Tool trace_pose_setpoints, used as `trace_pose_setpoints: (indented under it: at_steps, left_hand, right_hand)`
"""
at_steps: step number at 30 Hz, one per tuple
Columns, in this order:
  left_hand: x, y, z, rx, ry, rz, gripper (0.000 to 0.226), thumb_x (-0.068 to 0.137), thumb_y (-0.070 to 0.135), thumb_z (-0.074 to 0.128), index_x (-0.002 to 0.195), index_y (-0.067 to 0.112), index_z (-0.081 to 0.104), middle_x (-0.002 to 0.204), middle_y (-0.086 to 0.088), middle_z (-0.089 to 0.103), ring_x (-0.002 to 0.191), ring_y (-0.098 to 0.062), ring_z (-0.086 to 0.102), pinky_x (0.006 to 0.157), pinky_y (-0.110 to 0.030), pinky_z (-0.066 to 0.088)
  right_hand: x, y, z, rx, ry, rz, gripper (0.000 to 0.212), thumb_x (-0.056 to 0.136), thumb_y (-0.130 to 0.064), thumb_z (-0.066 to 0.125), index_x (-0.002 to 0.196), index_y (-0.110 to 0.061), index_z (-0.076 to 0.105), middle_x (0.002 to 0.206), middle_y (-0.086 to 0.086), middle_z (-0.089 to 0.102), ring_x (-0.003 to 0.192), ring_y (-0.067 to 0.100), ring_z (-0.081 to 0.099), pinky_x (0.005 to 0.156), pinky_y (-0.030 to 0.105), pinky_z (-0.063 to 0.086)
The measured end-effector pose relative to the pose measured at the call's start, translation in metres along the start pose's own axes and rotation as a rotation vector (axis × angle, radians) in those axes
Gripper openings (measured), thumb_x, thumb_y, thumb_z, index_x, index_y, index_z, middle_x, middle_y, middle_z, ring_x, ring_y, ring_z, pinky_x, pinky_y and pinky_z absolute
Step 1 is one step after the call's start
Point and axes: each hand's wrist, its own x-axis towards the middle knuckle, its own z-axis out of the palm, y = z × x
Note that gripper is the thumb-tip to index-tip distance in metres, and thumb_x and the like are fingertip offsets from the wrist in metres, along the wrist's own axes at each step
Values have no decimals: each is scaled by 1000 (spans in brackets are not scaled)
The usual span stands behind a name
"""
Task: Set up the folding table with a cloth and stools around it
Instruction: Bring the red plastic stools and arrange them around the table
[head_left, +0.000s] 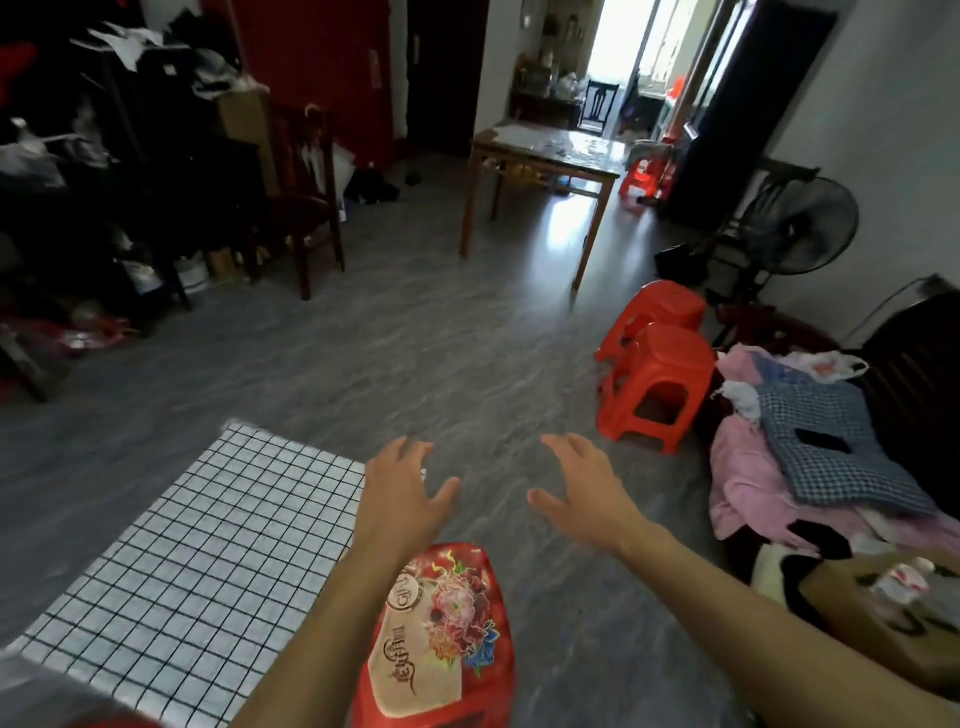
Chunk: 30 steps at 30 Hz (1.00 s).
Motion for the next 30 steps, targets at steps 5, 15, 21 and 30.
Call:
trace_pose_setpoints:
  at_steps: [5,15,21,30]
  left_hand:
    - [1,8,19,-4,-48,15,58,84,51,64,133,24,51,146,-5,43,136,-23,35,112,-41,32]
    - [27,107,98,72,-147,147,58,80,50,68,130,21,56,141,-9,48,133,-26,40,111,-38,32]
    - [36,208,181,134,-219,189,58,79,50,68,127,19,59,137,-10,52,130,-27,44,109,-35,30]
    - [51,361,279,169,-282,267,60,78,53,64,125,16,59,134,-8,54,127,-24,47,107,-31,32]
  right_hand:
    - [-2,21,-14,-10,51,-3,77,85,-48,64,150,-25,29,156,10,24,144,28,20,112,52,31]
    - [-20,146,-59,84,147,151,91,70,-68,45,149,-25,30,156,13,26,144,30,23,113,51,31]
    - [-18,272,-92,154,219,175,82,78,-58,55,149,-23,32,153,15,29,142,31,25,114,48,30]
    - [-14,424,-157,213,253,221,89,71,-68,43,148,-25,31,152,14,31,140,32,28,111,51,32]
